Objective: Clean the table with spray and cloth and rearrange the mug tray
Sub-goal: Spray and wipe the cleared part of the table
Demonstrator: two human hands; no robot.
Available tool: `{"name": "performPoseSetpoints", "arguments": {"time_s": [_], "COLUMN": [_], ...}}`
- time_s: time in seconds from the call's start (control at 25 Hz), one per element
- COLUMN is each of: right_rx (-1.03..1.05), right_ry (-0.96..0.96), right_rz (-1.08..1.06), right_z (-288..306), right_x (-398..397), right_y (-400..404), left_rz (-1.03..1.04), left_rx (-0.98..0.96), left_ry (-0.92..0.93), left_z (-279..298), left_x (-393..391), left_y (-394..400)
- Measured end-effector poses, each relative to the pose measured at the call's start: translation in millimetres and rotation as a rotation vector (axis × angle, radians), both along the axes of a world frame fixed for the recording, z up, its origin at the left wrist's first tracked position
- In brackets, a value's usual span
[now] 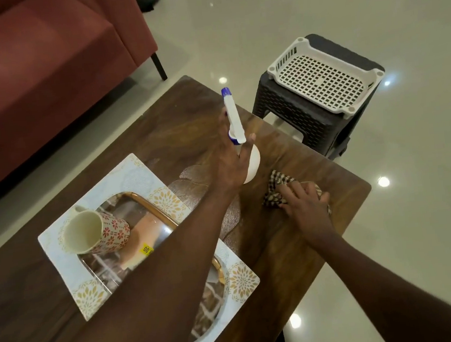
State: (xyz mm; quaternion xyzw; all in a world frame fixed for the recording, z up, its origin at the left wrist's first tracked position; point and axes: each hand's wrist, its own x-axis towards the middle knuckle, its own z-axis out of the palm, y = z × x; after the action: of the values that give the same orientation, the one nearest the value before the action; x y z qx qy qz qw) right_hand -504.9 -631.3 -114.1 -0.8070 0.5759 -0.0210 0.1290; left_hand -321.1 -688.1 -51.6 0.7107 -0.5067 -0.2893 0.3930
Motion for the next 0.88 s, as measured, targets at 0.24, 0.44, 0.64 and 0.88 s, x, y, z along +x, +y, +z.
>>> {"name": "performPoseSetpoints", "arguments": {"time_s": [0.24,0.44,0.64,0.88], "right_rx": [-0.167,-0.198,-0.227,-0.091], "right_ry": [-0.22,-0.286,-0.499,-0.487], "right_rz": [-0.024,-0.034,0.189,0.564], "right_z": [63.9,116.0,157.3,147.9], "right_x": [60.2,134.6,250.6,375.7], "right_y": [2.1,51.1,136.6,303.8], "left_rz": [0.048,0.172,0.449,0.819], "left_rx": [-0.09,-0.181,-0.178,-0.068], "left_ry": [0.018,-0.044,-0.048,0.026], "left_z": [61.1,106.2,143.8,143.8], "left_x": [30.6,110.0,198.1,277.3], "left_y": [55.0,143.0,277.3,509.4]}}
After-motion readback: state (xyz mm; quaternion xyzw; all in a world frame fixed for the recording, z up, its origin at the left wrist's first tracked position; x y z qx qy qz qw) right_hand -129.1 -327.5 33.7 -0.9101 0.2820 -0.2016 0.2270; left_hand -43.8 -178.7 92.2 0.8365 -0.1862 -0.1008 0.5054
